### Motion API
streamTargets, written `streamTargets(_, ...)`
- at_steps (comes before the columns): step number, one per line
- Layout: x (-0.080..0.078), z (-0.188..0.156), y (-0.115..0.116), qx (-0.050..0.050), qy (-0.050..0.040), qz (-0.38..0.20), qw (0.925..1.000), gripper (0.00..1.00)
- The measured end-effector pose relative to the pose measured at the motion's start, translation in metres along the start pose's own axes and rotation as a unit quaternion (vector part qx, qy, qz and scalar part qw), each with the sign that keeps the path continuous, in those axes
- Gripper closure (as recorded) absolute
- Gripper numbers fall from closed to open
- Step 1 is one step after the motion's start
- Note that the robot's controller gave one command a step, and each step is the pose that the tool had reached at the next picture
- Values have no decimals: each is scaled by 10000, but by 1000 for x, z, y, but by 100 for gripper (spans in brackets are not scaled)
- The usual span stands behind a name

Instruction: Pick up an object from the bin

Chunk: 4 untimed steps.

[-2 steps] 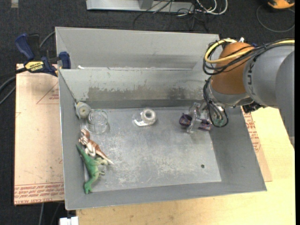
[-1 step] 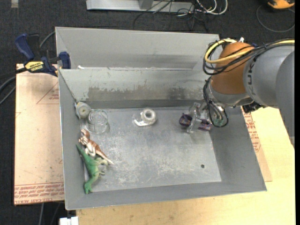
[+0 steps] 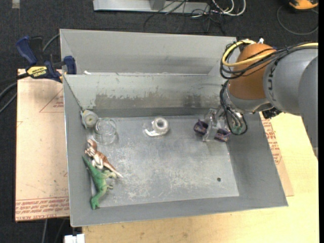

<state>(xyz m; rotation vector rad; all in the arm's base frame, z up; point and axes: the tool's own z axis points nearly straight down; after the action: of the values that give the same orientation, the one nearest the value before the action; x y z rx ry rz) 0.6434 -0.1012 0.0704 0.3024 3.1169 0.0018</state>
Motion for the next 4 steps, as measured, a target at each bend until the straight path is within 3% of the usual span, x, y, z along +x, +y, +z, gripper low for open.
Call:
streamTargets(1,6,0,3,-3,6,222,9998,100)
streamTargets(2,-8,-6,-7,-3,-17,-89,10000,100)
streamTargets(3,-4,0,11,-11,-12,19,10000,100)
streamTargets(4,-20,-1,-23,-10,-46,-169,9998,100)
